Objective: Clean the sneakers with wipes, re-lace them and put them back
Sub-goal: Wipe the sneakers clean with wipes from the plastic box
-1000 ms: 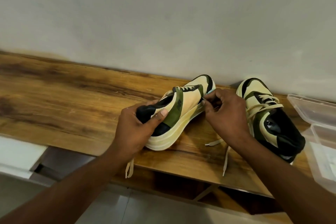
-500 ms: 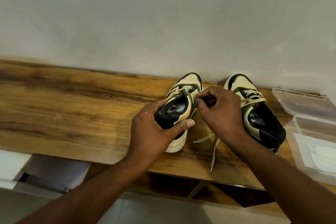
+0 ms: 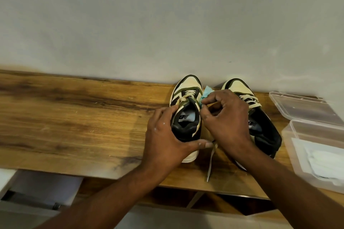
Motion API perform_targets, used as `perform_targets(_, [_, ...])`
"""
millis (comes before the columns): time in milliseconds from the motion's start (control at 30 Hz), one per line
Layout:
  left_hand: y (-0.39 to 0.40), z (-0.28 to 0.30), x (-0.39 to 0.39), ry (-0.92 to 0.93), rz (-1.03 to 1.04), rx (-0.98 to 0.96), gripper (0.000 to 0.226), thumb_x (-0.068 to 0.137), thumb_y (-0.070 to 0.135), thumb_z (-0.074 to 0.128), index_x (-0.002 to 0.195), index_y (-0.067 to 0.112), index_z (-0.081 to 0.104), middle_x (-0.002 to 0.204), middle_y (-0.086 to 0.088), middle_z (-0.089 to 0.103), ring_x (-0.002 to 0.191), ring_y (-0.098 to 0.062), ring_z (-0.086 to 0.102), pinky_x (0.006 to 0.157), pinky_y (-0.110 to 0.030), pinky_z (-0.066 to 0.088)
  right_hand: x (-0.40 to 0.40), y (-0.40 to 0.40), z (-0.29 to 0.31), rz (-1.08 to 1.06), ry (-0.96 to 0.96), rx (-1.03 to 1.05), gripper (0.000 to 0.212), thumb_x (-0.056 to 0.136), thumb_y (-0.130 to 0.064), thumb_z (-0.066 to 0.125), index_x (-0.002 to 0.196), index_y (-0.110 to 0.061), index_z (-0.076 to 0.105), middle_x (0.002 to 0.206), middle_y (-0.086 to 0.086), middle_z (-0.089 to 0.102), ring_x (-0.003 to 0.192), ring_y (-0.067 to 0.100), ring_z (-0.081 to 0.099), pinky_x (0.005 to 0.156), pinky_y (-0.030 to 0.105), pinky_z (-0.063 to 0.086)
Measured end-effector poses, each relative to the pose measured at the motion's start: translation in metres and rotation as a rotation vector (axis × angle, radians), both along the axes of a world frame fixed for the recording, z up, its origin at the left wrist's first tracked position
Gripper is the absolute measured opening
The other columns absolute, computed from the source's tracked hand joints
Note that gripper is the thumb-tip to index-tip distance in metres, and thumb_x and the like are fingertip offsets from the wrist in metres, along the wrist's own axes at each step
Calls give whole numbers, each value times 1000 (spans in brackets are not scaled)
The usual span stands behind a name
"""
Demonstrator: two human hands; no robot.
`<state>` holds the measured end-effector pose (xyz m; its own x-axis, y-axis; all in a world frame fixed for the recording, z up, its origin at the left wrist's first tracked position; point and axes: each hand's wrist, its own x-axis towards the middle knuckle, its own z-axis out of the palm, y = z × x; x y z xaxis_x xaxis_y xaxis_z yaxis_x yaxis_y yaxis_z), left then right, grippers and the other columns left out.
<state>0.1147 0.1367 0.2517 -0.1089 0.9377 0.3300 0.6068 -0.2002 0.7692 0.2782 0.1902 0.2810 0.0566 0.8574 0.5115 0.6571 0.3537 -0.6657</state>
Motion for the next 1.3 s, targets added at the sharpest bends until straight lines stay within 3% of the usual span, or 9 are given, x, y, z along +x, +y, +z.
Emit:
perform_targets(133, [-1,-2,5,21,-36,-32,117,44,77,91,144,31,53,132,16,50,126,-8,51,99,-24,52,2,-4,4,-13,10,-7,13,82,-9,80,92,-16,78,96,-6,72,76,4,69,68,29,62])
perform_targets(300, [0,-1,7,14,-78,-62,124,39,82,87,147,36,48,135,21,44,130,-4,46,98,-12,42,4,-10,9,-11,-40,38,16,85,-8,78,99,-15,77,100,-5,71,81,6,68,71,26,60])
perform_targets(467, [-2,0,1,15,-110,-81,127,38,88,84,148,38,46,139,23,43,133,-4,45,105,-26,50,4,-13,12,-13,-96,66,16,86,-7,78,101,-12,77,102,-2,71,85,8,67,74,30,60])
perform_targets(633, [-1,10,-8,-52,-108,-75,99,69,93,61,150,36,48,141,21,48,132,2,47,101,-19,46,5,-16,20,-19,-25,103,18,88,-6,77,105,-13,77,101,-3,74,88,7,69,78,29,62])
perform_targets(733, [5,17,-15,-124,-51,-6,71,92,75,54,147,31,55,139,17,55,128,3,53,97,-17,50,1,-18,22,1,34,128,19,90,-7,77,107,-14,78,101,-7,75,90,3,70,80,27,61])
perform_targets(833, [10,25,-24,-191,2,87,48,99,49,64,142,26,62,133,16,62,124,4,58,97,-13,49,-7,-22,26,27,106,116,19,91,-9,78,108,-17,78,101,-11,75,92,0,71,81,22,61])
perform_targets(1033, [19,50,-44,-611,-67,-28,41,97,14,73,138,18,66,118,2,77,110,-8,72,86,-25,59,-42,-28,38,190,313,19,19,91,-9,78,104,-22,78,96,-15,77,90,6,75,78,28,63])
perform_targets(1167, [16,65,-63,-768,-78,-62,33,97,6,72,129,14,72,109,-5,79,98,-15,77,68,-20,56,-74,-27,40,277,397,-61,22,92,-4,76,109,-16,77,99,-7,79,92,9,77,79,37,65])
perform_targets(1300, [12,73,-89,-797,42,18,25,96,6,74,120,12,76,107,0,80,98,-13,76,70,-22,57,-117,-19,48,326,422,-121,26,92,-2,76,115,-16,77,99,-5,79,89,11,78,77,43,66])
